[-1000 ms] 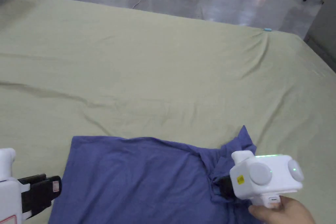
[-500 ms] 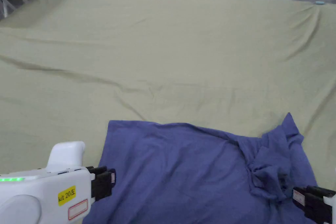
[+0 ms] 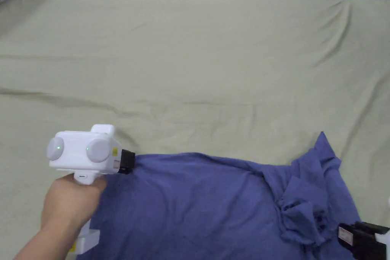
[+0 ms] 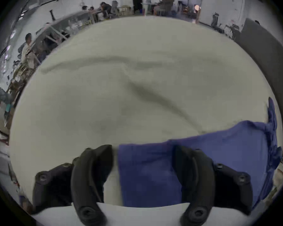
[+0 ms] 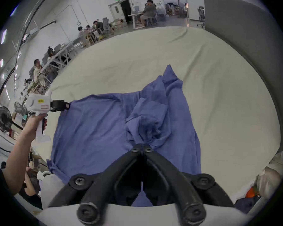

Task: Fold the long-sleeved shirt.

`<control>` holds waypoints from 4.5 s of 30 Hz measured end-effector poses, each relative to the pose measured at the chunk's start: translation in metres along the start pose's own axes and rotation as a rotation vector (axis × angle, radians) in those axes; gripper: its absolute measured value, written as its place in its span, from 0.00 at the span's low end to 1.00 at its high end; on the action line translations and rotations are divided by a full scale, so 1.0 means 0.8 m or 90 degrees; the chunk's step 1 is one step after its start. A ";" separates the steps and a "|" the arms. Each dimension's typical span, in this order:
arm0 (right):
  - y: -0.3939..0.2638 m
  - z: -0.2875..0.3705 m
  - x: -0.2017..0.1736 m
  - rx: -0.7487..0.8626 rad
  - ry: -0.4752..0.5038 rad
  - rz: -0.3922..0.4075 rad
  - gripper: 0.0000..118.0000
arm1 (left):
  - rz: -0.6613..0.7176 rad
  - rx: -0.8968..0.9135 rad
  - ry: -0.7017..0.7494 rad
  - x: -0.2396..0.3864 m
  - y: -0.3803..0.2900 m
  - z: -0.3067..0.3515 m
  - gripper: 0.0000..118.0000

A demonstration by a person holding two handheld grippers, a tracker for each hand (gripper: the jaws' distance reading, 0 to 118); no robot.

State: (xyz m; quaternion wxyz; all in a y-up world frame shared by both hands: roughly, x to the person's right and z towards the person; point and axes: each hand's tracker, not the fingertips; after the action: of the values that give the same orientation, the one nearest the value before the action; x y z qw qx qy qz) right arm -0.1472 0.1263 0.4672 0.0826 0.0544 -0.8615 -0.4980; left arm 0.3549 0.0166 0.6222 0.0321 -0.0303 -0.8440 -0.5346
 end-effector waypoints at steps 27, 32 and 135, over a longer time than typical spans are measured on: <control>0.327 -0.176 0.029 -0.149 -0.092 -0.076 0.06 | 0.051 0.062 -0.124 -0.024 0.049 0.099 0.00; 0.356 -0.125 0.041 -0.057 -0.079 -0.061 0.06 | 0.066 0.106 -0.125 -0.037 0.073 0.123 0.00; -0.049 0.071 -0.081 0.005 0.189 0.015 0.00 | 0.106 0.068 -0.297 -0.138 -0.185 0.334 0.02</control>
State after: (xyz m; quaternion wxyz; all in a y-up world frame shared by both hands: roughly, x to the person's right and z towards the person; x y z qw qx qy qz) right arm -0.0941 0.1664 0.3997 0.2147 0.1175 -0.8422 -0.4803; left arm 0.4465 0.1937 0.3656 -0.1182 -0.2210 -0.8500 -0.4634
